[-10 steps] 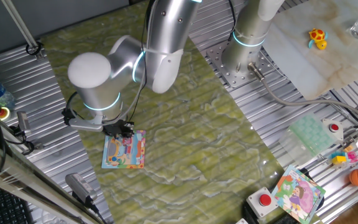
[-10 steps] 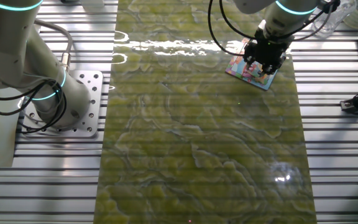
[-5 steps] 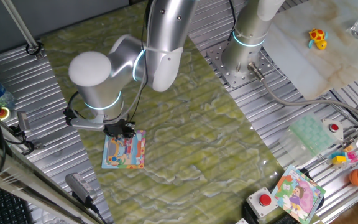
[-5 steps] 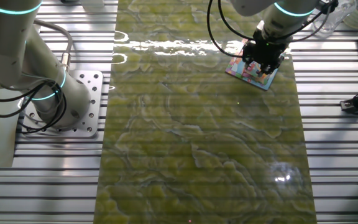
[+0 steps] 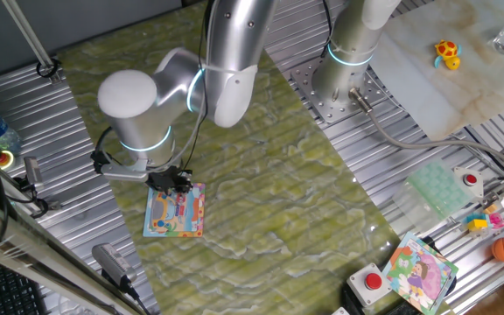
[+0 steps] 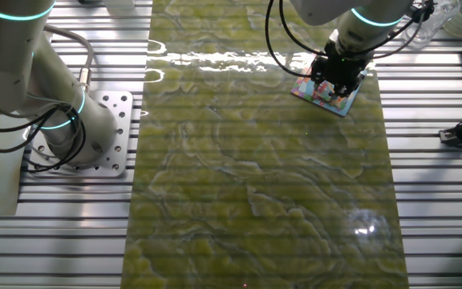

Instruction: Assemble one piece of a puzzle

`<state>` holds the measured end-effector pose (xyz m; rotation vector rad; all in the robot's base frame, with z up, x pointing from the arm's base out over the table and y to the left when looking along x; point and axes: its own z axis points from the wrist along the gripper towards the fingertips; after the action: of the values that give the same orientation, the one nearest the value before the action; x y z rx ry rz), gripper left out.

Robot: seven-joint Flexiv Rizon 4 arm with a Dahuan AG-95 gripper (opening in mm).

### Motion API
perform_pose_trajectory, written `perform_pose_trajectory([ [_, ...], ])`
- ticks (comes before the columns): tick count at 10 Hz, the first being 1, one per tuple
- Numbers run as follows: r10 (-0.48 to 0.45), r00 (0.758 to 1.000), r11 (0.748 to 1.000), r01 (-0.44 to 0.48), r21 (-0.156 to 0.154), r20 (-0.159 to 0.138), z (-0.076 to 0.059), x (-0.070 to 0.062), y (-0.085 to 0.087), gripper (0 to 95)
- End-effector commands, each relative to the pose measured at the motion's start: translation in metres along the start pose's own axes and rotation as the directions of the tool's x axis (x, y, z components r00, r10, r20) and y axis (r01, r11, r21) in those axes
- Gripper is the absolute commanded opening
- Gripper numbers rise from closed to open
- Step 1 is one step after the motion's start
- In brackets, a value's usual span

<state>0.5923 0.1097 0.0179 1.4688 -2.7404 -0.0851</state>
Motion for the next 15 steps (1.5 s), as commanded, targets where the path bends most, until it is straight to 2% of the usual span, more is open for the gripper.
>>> perform_pose_trajectory([
  [1,0.010,1.000,1.000,-0.011,0.005,0.005,0.0020,-0.0025,0.0032,0.0],
  [6,0.006,1.000,1.000,-0.006,0.014,-0.009,0.0043,0.0012,0.0025,0.0],
  [9,0.002,1.000,1.000,-0.002,0.017,-0.016,0.0013,0.0013,0.0021,0.0],
  [15,-0.002,1.000,1.000,0.003,0.017,-0.015,0.0038,0.0062,0.0025,0.0],
])
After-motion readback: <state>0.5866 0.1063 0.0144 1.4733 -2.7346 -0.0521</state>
